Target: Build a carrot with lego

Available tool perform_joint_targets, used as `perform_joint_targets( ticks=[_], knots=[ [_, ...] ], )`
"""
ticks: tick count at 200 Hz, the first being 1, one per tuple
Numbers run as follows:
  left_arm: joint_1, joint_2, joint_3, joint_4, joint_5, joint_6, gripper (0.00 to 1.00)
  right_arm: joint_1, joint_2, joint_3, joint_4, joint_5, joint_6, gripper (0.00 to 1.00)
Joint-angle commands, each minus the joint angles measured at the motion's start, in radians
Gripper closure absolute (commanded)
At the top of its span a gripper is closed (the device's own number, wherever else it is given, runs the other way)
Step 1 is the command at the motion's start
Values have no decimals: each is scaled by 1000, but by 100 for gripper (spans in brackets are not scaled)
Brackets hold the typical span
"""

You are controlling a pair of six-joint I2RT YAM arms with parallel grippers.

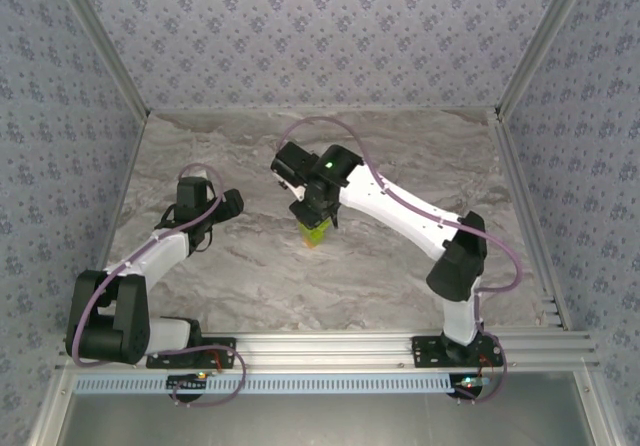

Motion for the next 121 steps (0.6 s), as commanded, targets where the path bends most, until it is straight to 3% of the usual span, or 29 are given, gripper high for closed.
perform_joint_targets(
  ticks=[1,121],
  knots=[
    [3,-10,4,12,7,8,9,-4,29,-7,74,-1,-37,69],
    [3,33,28,19,23,-3,9,-95,74,-97,176,-119,-101,69]
  ],
)
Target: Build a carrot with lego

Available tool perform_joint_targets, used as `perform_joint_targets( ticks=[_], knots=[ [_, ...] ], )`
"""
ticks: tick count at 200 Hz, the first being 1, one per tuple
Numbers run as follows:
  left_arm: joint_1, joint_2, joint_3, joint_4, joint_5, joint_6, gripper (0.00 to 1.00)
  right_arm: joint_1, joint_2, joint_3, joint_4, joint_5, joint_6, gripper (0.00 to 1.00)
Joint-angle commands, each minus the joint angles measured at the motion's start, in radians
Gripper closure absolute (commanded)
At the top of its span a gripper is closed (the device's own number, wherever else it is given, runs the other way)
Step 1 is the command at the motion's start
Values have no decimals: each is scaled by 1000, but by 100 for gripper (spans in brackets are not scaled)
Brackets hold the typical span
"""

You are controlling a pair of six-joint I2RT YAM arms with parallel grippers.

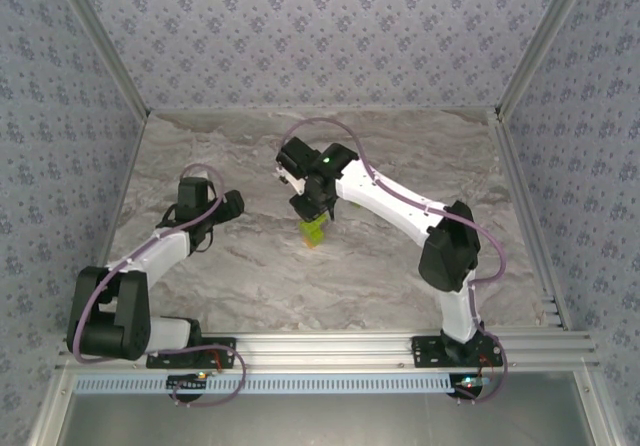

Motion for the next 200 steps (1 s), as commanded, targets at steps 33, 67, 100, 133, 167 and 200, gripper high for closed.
perform_joint_targets(
  ticks=[33,67,100,133,167,200],
  knots=[
    [3,15,31,18,15,0,9,-15,42,-16,34,-82,-40,69],
    [3,16,32,16,15,1,9,-15,61,-11,30,-104,-37,69],
    [3,16,32,17,17,-1,9,-15,62,-24,26,-103,-31,69],
    [3,13,31,17,17,-1,9,-16,64,-26,14,-109,-28,69],
    [3,10,30,16,16,-1,9,-15,69,-31,2,-108,-22,69],
    [3,9,28,16,15,-1,9,-15,72,-35,-2,-114,-2,68]
  ],
)
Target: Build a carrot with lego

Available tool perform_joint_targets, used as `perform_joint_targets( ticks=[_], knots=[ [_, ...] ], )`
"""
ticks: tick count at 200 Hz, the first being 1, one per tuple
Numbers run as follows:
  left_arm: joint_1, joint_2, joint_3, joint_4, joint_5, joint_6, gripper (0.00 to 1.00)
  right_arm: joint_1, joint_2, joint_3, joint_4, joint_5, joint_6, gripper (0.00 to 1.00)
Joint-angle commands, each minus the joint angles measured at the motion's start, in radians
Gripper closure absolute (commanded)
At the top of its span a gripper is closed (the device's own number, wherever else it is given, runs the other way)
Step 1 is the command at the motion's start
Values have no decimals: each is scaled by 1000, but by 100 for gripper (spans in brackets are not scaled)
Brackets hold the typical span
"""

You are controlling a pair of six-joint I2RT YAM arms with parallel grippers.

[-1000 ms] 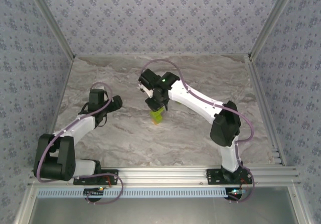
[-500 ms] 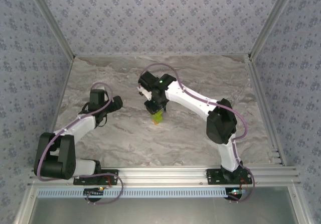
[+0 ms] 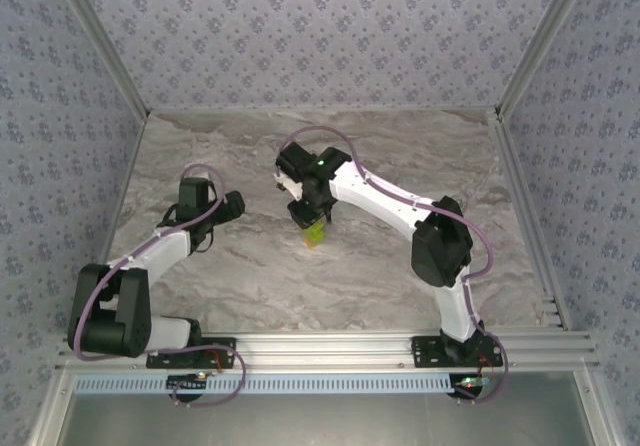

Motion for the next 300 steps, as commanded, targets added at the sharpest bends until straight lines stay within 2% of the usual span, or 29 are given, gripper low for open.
perform_joint_targets(
  ticks=[1,113,225,300],
  knots=[
    [3,-2,29,13,11,-1,9,-2,18,-14,-36,-18,19,68],
    [3,-13,23,13,11,-3,9,4,39,-41,-25,-25,73,68],
    [3,-25,19,11,7,-3,9,-4,79,12,-50,-47,94,67],
    [3,-37,12,13,3,-4,9,15,119,61,-107,-2,98,67]
  ],
)
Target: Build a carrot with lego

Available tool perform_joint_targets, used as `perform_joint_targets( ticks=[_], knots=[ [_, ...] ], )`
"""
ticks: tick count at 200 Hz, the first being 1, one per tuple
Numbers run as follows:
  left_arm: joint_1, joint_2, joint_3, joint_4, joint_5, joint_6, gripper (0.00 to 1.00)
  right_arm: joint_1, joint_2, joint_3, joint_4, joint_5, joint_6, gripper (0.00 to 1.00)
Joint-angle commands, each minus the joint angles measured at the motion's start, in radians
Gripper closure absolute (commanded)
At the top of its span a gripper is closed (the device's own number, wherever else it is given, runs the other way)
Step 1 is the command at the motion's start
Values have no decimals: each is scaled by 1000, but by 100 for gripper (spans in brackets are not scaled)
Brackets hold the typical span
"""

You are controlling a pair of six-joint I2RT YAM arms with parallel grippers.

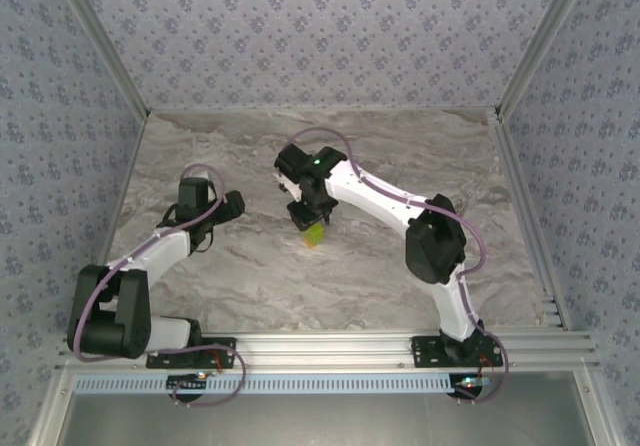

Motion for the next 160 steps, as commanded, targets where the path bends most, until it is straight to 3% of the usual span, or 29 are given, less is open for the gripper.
perform_joint_targets(
  ticks=[1,160],
  knots=[
    [3,-28,12,12,4,-4,9,16,65,17,-52,17,16,67],
    [3,-27,13,15,4,-4,9,36,145,132,-115,61,-41,64]
  ],
)
